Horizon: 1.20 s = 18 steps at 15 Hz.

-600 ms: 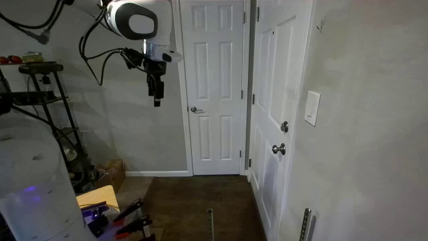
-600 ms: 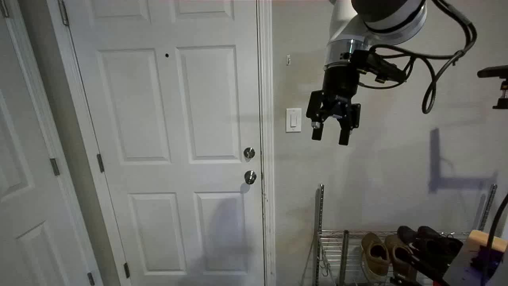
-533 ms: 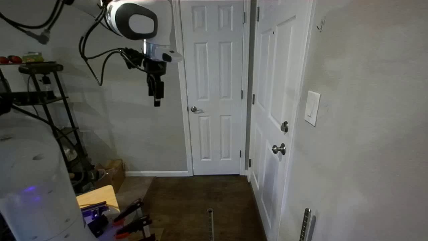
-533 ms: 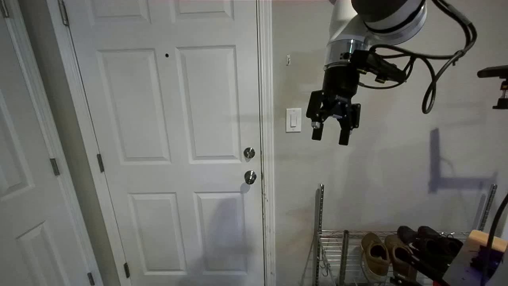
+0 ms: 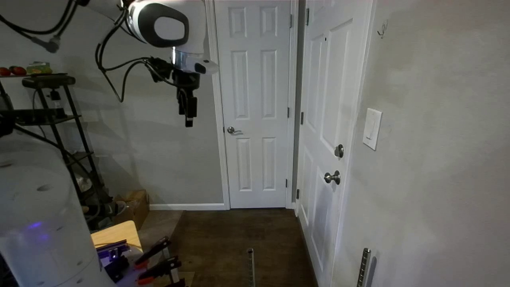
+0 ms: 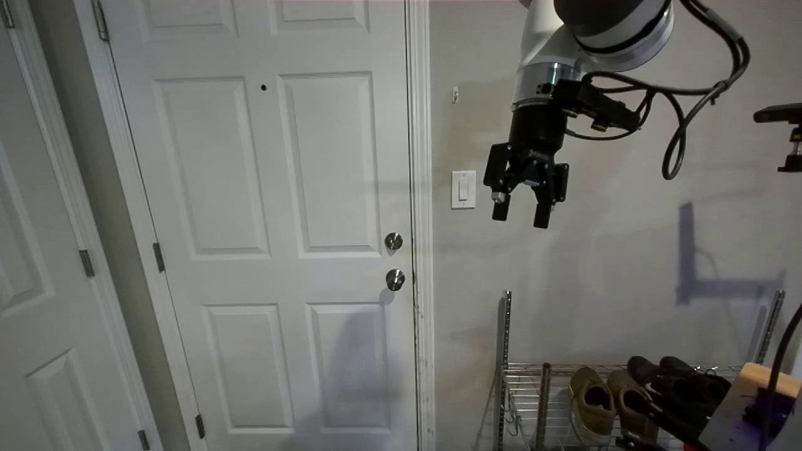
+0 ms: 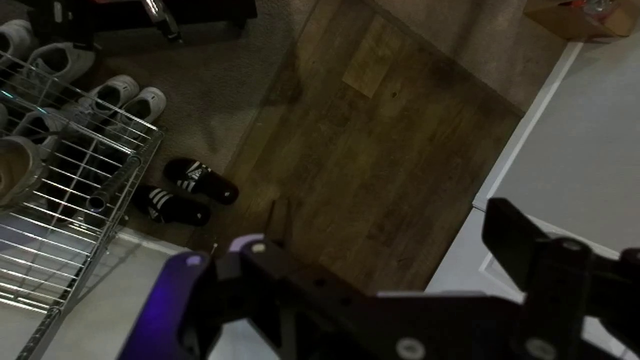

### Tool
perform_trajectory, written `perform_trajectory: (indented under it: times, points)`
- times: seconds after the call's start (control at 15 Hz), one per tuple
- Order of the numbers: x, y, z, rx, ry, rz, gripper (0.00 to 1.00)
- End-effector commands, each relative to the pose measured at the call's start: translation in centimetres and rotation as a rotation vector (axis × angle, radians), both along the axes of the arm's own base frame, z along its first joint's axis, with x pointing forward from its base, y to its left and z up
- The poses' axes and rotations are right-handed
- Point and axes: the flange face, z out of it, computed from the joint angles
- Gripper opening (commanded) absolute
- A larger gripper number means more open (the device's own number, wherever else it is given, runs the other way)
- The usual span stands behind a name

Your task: Flip the switch to turn off the light

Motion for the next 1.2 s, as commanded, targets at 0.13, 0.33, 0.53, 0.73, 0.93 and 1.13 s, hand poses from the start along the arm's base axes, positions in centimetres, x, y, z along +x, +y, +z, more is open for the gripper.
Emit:
perform_trajectory:
  times: [0.13,0.33,0.53,0.73,0.93,1.13]
  points:
    - [3.7,-3.1,-0.6,-0.012,-0.056,-0.035,0.53]
    - [7.1,-6.3,-1.4,-0.001,-0.111,-0.09,0.34]
    - [10.8,-9.9,-2.1,0.03,-0.175,-0.145,0.13]
    - [13.9,-13.0,-2.9,0.044,-0.243,-0.182,0.03]
    - [16.2,-14.8,-3.7,0.016,-0.325,-0.157,0.0]
    - [18.5,-15.7,-4.5,-0.02,-0.394,-0.142,0.03]
